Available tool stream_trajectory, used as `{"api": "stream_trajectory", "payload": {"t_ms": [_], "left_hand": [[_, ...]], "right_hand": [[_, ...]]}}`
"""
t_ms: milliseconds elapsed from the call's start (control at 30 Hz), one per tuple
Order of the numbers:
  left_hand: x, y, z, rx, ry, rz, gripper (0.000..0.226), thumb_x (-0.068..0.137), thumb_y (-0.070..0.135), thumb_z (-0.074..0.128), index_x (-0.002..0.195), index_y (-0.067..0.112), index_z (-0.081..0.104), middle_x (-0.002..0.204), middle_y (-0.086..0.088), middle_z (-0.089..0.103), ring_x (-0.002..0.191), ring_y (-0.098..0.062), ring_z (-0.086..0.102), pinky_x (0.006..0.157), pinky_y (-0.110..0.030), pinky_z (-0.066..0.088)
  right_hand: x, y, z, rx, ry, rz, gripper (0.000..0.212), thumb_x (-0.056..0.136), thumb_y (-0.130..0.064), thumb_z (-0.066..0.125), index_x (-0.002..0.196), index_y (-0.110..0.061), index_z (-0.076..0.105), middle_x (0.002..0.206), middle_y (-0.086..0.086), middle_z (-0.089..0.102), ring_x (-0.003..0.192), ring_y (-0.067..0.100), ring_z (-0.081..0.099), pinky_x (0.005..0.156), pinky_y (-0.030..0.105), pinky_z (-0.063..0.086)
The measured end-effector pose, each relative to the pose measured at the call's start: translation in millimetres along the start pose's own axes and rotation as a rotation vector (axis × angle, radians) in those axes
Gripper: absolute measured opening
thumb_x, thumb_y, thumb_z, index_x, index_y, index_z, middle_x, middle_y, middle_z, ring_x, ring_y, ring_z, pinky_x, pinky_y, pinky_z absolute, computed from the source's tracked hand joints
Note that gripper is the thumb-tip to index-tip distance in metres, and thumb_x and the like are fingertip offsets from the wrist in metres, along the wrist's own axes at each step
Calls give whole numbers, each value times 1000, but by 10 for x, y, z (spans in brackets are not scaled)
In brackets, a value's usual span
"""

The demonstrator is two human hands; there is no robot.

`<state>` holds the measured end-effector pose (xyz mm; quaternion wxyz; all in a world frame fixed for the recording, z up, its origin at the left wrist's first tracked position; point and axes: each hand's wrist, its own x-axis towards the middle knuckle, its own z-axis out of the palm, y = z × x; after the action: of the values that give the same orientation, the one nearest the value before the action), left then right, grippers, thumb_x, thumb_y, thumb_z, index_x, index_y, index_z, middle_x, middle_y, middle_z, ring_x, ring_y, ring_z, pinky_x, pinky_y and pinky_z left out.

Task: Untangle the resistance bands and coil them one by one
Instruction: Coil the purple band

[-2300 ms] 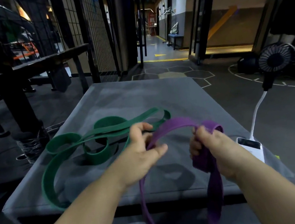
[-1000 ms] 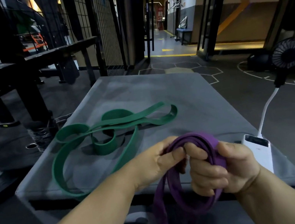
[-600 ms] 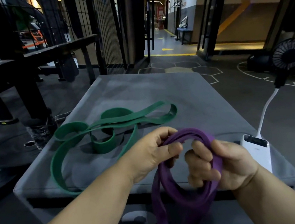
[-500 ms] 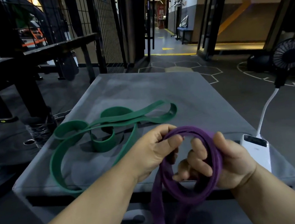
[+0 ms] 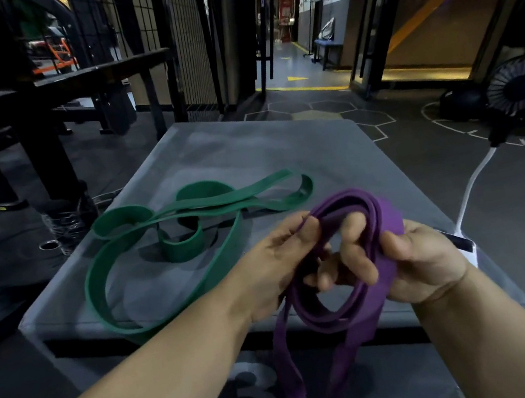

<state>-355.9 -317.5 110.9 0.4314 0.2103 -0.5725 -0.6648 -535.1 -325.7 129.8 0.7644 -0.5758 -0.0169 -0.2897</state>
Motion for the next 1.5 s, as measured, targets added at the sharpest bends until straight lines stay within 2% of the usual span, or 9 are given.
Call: {"api": "stream_trajectory", "payload": {"t_ms": [167,233,333,633,800,933,1133,1367,1500], "left_hand": [[-51,-240,-99,193,-45,-240,102,37,87,70,111,18,55,97,5,70,85,0,59,80,-20,48],[-77,-286,-132,278,-183,-257,92,48,84,70,117,27,47,118,-6,61,99,-4,55,92,-24,45],[-78,-246,-89,413,-240,-382,75,62,56,80,122,34,40,96,11,51,81,7,53,84,-17,43],[15,-332,-67,897,206,-451,21,96,34,55,114,26,51,105,9,56,94,-11,55,73,-19,42],[27,-393,-92,536,315,-393,7,91,25,66,93,19,70,93,-5,74,87,-22,69,85,-37,54],[35,-318,20,164,270,-342,8,95,15,58,95,10,64,63,1,64,56,-11,56,54,-25,49],[-19,-265,-23,276,-15,-431,38,76,-6,62,108,13,57,100,-4,66,86,-12,64,69,-23,50],[1,-223,51,419,175,-338,13,95,11,58,98,21,66,80,10,68,67,1,61,61,-14,46],[41,-206,130,268,321,-271,12,97,15,56,96,14,68,96,-5,74,86,-14,67,84,-31,54]], "right_hand": [[-11,-161,46,144,57,-112,61,101,-24,51,153,-10,23,88,13,57,87,34,61,93,52,44],[-56,-225,31,165,93,-158,77,96,-16,58,156,-12,9,88,13,50,82,28,55,92,55,44],[-83,-294,8,106,155,-213,95,86,9,61,157,-17,2,93,13,50,85,26,51,93,53,44],[-99,-359,-36,14,372,-367,82,88,-8,63,154,-10,16,81,3,53,75,16,51,81,36,49],[-74,-354,-43,-77,614,-407,83,68,-23,83,140,-9,44,73,-4,49,67,11,47,71,31,50],[-63,-281,-102,-132,818,-386,62,75,-20,73,132,-13,51,69,-1,48,67,14,47,71,31,50],[-15,-236,-100,-170,992,-417,51,85,-20,52,136,-16,46,64,-3,47,61,11,45,66,29,48],[7,-162,-52,-384,953,-354,37,98,-11,47,133,-23,47,63,-4,47,63,10,46,70,29,45],[-2,20,-77,-558,887,-194,49,84,-41,66,131,-38,51,69,0,54,69,13,51,77,34,43]]}}
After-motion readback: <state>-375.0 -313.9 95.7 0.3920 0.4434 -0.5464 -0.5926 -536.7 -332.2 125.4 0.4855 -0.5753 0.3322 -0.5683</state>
